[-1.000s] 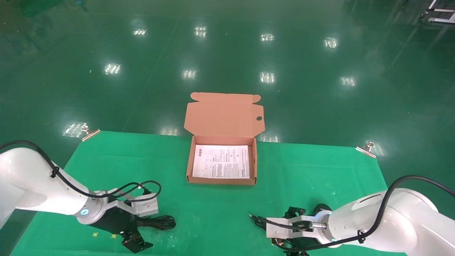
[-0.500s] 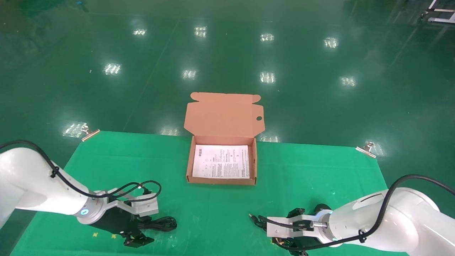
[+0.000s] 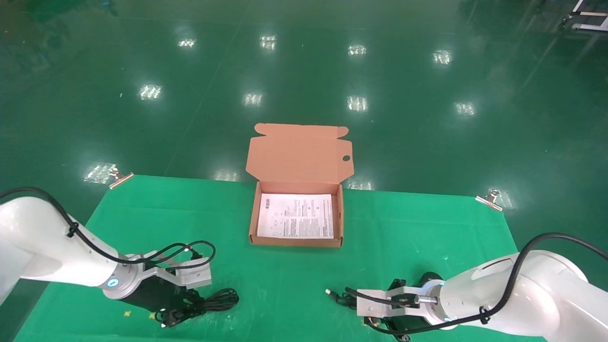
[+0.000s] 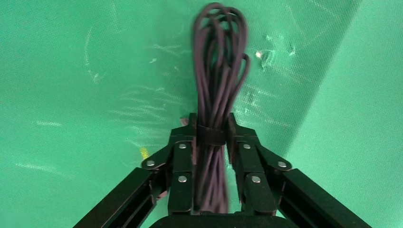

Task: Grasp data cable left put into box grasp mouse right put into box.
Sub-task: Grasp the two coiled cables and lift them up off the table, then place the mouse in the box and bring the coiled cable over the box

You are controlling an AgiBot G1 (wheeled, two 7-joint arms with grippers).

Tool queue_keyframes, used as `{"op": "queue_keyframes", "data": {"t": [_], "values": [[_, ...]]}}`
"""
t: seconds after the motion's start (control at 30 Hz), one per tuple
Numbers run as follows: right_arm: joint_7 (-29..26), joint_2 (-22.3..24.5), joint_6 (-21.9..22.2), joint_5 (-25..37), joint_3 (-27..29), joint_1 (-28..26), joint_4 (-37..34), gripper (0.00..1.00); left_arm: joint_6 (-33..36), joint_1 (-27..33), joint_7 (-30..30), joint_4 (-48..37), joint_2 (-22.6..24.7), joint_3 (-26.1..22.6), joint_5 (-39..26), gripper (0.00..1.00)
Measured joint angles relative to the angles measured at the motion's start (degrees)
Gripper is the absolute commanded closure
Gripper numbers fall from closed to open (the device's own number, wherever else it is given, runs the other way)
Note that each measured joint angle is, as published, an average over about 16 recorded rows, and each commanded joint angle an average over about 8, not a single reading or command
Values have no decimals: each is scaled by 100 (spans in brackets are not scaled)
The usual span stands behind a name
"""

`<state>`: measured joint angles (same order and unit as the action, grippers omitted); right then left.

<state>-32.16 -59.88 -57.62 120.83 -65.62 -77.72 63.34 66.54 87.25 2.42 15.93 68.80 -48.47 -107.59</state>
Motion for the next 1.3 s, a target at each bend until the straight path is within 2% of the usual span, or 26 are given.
{"op": "queue_keyframes", "data": {"t": [0.2,0.4,0.6,0.73,0.97,1.3], "values": [[-77,52,25,31,48,-62,46,100,-75,56,-40,61,-68,-5,-33,100],[-451,284,84,284,239,-329,372,100,-255,175,-188,410,-309,45,-28,100],[-943,526,207,769,539,-830,857,100,-543,305,-311,1195,-714,200,70,100],[-1171,528,386,1099,730,-1205,1091,100,-806,335,-302,1938,-972,347,153,100],[-1074,36,1003,1332,941,-1785,850,100,-1466,238,-59,3294,-1221,543,56,100],[-228,-1053,2122,868,985,-2391,-453,100,-2349,142,415,4435,-1169,627,-580,100]]}}
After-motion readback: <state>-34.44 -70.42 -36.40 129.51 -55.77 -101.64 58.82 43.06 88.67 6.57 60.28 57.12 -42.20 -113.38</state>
